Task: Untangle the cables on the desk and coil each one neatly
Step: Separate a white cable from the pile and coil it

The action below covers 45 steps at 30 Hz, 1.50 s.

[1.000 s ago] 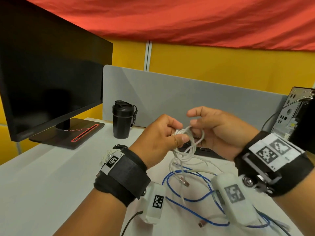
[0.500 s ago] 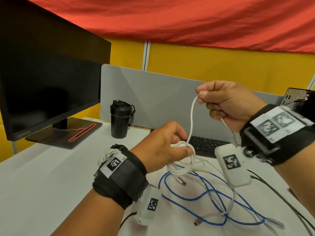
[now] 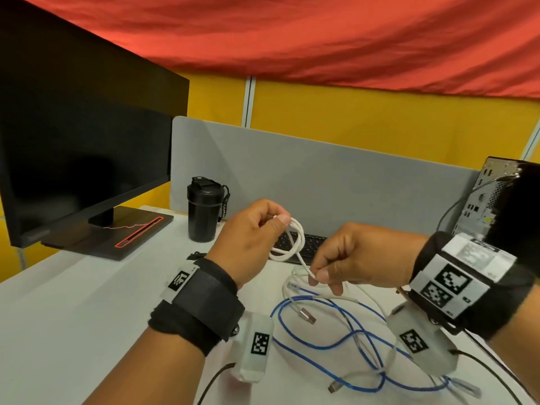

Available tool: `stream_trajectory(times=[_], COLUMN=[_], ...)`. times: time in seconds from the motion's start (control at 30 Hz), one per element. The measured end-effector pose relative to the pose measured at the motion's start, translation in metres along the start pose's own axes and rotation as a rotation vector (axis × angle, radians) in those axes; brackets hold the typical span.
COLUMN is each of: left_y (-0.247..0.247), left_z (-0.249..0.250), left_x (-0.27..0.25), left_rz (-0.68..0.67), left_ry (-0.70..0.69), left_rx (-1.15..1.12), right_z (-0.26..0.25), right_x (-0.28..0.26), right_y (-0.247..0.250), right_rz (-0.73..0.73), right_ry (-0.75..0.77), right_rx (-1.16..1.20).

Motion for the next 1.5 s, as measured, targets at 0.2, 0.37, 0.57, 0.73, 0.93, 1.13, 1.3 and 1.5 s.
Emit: stream_trajectory(times=[0.2,0.37,0.57,0.73,0.93,1.13,1.3,1.5], left_y=[-0.001,-0.012,-0.035,-0.034,-0.041,-0.035,-0.023,-0.025], left_z=[-0.017,-0.024,-0.027,-0.022,-0.006,0.017,0.022,0.032], left_x=[-0.001,-0.008,-0.011,-0.008,-0.010,-0.013,-0.011,-0.014], left_rz=[0.163,0.219,0.054,-0.044,-0.174,-0.168,-0.119,-0.157], left_ry=[0.115,0.244,0.426,0.381,0.146,-0.093,-0.131,-0.173], left_rx=[-0.170,-0.495,-1.032,-1.010,-0.322,0.104,0.142,-0.032], right_z=[-0.004,-0.065,-0.053,-0.009,-0.014,-0.029,0.000,0.025], right_x=[-0.015,-0.032,-0.005,0.001,-0.005,-0.001,0.002,0.001], right_y=[0.039,0.021,0.010,0.034,0.061,0.045,0.038,0.057], right_rz=[0.558,0.878,0.778,0.712,0.700,0.696,0.469,0.495], right_ry=[-0.040,0.348,0.120,0.043,0.129,0.089,-0.075,-0.171], right_rx=[-0.299,-0.366,-0.525,1.051,0.945,0.549,1.324,1.278])
Point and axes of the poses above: each hand's wrist, its own x-axis towards the middle knuckle, its own y-axis out of the back of the hand, z = x × y, the point moved 9 cm from there along x, towards the middle knuckle, and after that the axes turned 5 degrees about x, right-handed, at the moved point
